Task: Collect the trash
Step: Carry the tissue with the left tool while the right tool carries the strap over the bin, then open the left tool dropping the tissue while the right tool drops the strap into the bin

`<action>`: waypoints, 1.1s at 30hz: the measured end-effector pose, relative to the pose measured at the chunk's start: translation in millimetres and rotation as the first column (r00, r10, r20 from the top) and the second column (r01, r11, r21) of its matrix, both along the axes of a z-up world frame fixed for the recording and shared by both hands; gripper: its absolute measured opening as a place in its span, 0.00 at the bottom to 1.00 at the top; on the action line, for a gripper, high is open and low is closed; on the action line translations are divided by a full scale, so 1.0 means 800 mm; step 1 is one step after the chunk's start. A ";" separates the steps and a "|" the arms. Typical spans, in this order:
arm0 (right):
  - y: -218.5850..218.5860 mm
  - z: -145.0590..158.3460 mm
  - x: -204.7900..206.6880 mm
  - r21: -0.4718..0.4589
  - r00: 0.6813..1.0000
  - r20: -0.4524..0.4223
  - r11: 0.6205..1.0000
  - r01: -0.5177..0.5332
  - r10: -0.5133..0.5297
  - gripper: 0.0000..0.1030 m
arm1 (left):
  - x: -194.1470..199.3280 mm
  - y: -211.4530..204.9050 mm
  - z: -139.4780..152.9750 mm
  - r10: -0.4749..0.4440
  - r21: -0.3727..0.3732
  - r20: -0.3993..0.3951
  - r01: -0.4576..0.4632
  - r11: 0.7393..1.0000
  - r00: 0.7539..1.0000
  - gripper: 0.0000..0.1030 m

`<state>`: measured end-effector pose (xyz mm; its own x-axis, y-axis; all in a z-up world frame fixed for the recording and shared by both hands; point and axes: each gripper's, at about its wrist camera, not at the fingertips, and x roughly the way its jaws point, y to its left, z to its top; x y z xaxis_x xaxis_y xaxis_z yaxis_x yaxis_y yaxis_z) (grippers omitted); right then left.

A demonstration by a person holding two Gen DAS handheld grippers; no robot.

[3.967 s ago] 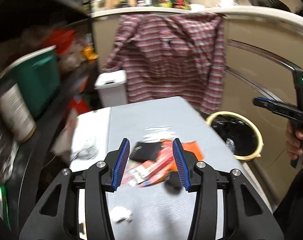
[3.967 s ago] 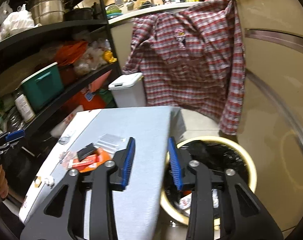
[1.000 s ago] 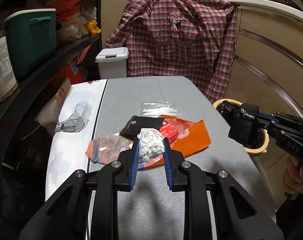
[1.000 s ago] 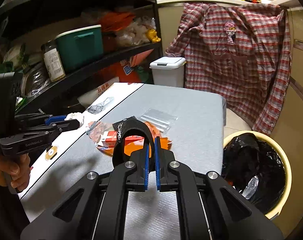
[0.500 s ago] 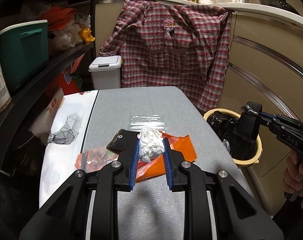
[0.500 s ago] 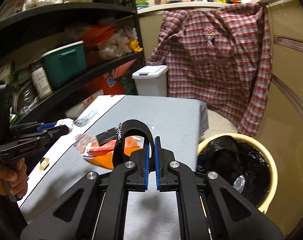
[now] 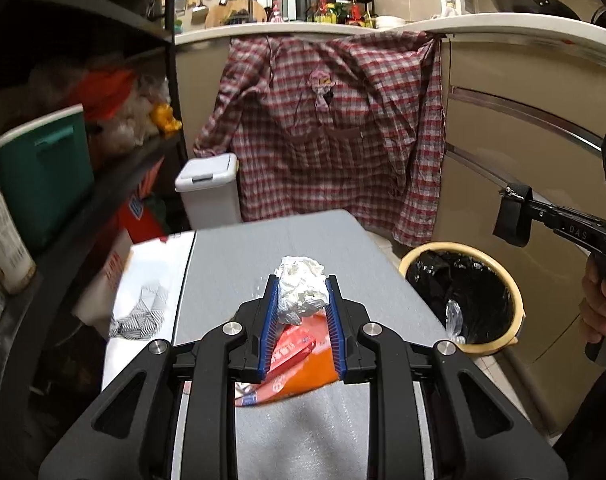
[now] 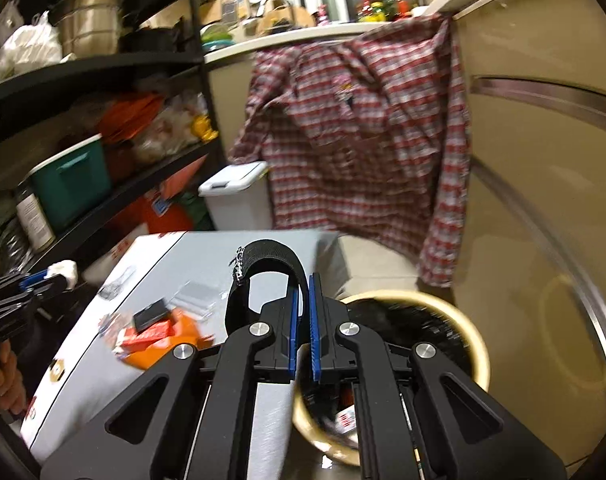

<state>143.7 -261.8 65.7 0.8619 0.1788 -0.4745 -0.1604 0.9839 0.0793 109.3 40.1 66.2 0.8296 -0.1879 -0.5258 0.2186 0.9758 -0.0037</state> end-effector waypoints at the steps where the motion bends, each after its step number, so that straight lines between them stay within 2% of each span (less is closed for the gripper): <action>1: -0.008 0.004 0.002 0.006 1.000 0.005 1.000 0.013 -0.013 0.05 | 0.002 -0.002 0.003 0.000 -0.012 -0.004 0.000 1.000 1.000 0.22; 10: -0.060 0.028 0.006 0.022 0.995 0.040 0.996 0.092 -0.093 0.05 | 0.025 -0.055 0.011 -0.012 -0.069 -0.029 0.010 0.998 1.000 0.22; 20: -0.104 0.027 0.027 0.068 0.991 -0.007 0.988 0.137 -0.137 0.05 | 0.052 -0.140 0.005 -0.084 -0.110 -0.071 0.076 0.991 0.994 0.22; 27: -0.116 0.016 0.043 0.083 0.987 -0.049 0.984 0.155 -0.151 0.06 | 0.071 -0.193 -0.009 -0.168 -0.118 -0.115 0.155 0.981 0.979 0.22; 33: -0.123 0.015 0.050 0.096 0.986 -0.052 0.982 0.160 -0.155 0.06 | 0.083 -0.225 -0.013 -0.204 -0.124 -0.120 0.190 0.974 0.971 0.22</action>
<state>183.5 -360.3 77.3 0.8615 0.0906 -0.4997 0.0019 0.9834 0.1815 175.6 -139.9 56.0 0.6955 -0.4040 -0.5942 0.3970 0.9053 -0.1510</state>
